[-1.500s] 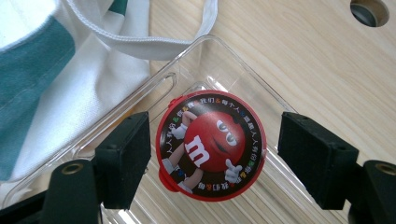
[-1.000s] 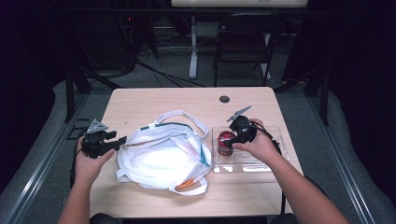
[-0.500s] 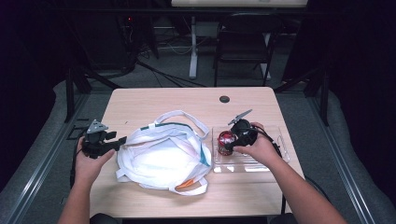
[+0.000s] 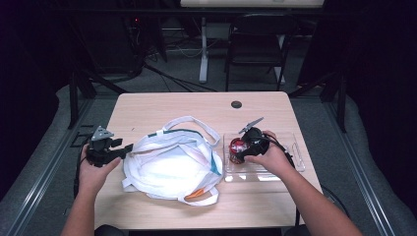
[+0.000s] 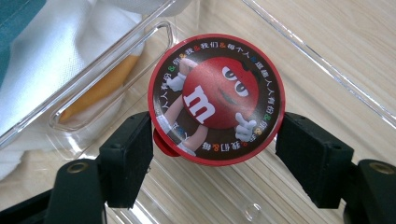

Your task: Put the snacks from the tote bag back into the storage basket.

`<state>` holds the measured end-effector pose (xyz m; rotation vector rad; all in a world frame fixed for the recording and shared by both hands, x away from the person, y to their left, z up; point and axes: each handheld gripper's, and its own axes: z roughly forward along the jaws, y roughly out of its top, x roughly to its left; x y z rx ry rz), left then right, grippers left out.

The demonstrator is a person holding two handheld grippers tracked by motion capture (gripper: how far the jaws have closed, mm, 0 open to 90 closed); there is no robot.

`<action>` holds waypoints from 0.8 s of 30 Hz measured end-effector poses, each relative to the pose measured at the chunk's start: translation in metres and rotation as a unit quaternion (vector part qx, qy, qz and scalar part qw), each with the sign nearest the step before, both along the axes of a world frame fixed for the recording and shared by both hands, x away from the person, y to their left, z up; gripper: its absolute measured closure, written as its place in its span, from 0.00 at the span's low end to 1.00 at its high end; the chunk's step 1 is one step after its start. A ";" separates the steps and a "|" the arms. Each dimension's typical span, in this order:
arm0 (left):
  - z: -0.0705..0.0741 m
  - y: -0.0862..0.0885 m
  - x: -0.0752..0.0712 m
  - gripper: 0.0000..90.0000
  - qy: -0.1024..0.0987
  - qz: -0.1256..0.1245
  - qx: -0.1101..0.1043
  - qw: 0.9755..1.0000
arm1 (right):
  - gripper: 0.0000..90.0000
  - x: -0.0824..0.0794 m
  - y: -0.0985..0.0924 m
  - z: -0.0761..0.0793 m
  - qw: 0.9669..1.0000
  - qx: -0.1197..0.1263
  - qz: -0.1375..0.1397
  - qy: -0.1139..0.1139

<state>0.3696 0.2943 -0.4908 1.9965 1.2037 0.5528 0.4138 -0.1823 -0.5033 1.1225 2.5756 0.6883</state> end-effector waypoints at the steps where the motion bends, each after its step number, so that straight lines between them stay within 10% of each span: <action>1: 0.000 0.000 0.000 0.54 0.000 0.000 0.000 1.000 | 0.30 0.000 0.001 0.000 1.000 0.001 -0.002 -0.002; 24: 0.000 0.001 0.000 0.54 0.000 -0.001 0.001 1.000 | 0.30 0.011 0.008 -0.001 1.000 0.002 0.004 -0.001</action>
